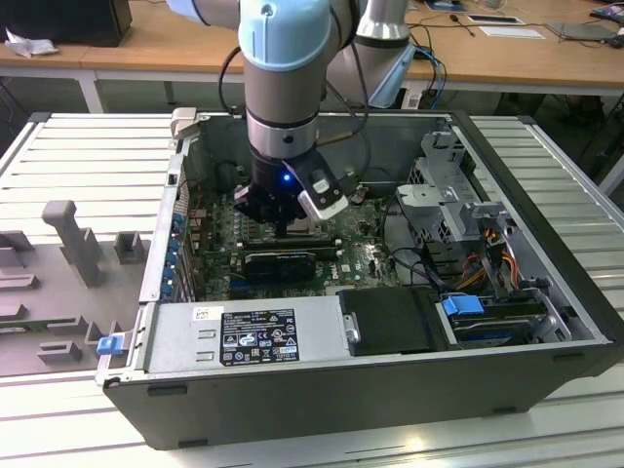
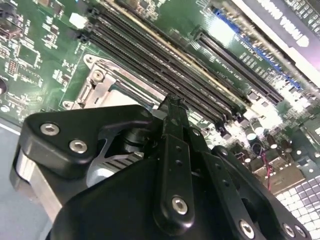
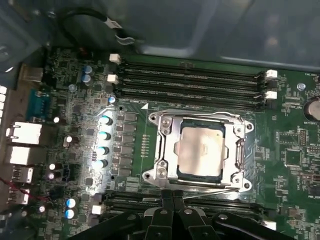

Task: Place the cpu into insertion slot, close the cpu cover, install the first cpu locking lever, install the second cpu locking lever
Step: 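Install the second cpu locking lever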

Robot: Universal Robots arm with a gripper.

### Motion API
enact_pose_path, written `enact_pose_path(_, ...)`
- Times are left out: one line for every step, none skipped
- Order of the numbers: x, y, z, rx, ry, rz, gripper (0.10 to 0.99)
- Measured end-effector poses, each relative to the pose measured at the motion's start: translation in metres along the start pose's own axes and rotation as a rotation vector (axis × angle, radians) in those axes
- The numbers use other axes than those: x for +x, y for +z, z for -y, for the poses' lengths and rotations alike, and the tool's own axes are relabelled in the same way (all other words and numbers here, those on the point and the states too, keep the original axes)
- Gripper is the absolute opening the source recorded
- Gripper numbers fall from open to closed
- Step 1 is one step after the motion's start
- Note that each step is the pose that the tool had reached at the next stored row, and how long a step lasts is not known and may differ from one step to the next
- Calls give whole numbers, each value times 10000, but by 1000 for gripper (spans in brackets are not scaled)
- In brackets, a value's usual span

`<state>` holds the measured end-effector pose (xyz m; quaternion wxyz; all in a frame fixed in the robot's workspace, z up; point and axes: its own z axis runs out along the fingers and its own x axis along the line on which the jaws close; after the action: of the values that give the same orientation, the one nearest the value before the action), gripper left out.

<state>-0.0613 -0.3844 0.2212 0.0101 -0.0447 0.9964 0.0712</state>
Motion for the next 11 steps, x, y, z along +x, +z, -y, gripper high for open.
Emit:
enact_pose_path(9, 1, 16, -76, 1, 8, 106)
enact_pose_path(21, 2, 27, -171, 1, 16, 106)
enact_pose_path(44, 4, 38, -348, -2, 31, 106)
enact_pose_path(68, 10, 49, -486, -12, 42, 106)
enact_pose_path(108, 23, 68, -594, -18, 50, 106)
enact_pose_path(121, 32, 86, -640, -19, 55, 106)
enact_pose_path(133, 42, 108, -700, -17, 61, 106)
enact_pose_path(140, 50, 116, -746, -15, 65, 106)
enact_pose_path(143, 59, 121, -778, -15, 67, 106)
enact_pose_path(146, 71, 128, -815, -16, 71, 106)
enact_pose_path(147, 81, 133, -847, -16, 73, 106)
